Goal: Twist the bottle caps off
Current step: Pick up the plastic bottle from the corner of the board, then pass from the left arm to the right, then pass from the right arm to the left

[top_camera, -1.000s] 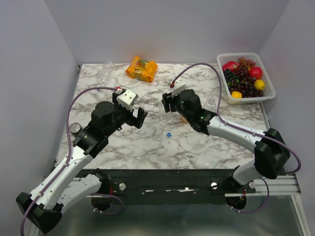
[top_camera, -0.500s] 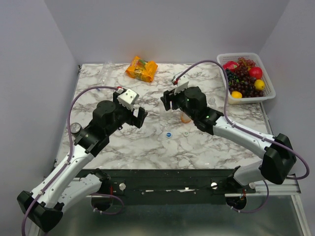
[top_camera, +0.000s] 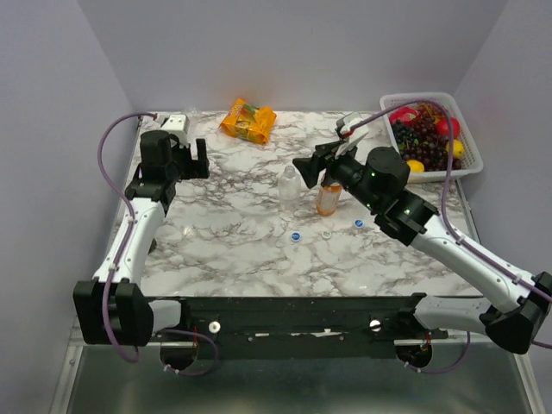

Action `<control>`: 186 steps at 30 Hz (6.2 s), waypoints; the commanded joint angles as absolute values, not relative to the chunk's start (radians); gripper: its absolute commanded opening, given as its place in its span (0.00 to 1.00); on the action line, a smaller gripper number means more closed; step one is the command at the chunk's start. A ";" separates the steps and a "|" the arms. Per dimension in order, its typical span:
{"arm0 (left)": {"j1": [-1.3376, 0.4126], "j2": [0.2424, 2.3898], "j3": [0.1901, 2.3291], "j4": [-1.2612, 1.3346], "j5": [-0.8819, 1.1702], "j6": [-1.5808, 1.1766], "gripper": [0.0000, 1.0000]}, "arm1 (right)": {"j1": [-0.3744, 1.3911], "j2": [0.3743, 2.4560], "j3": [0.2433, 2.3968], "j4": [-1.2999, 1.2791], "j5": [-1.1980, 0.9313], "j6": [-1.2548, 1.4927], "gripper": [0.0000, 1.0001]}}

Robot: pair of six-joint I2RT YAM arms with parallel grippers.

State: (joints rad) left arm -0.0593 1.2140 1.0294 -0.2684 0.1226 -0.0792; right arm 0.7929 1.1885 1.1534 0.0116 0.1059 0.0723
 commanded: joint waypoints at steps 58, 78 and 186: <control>0.109 2.217 1.931 -0.304 0.084 0.201 0.53 | 0.802 1.008 1.072 -0.086 -0.080 0.163 0.70; 0.049 1.510 1.396 0.026 0.423 -0.372 0.51 | 0.828 0.960 1.066 -0.133 -0.170 0.311 0.66; -0.790 0.910 0.969 -0.620 0.931 0.181 0.97 | 0.919 1.152 1.249 -1.270 -0.756 0.110 0.01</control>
State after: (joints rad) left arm -0.7265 0.8959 0.9752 -0.5327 0.8528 0.1360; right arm 0.9165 1.1564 1.2716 -1.2278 -0.6247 0.1371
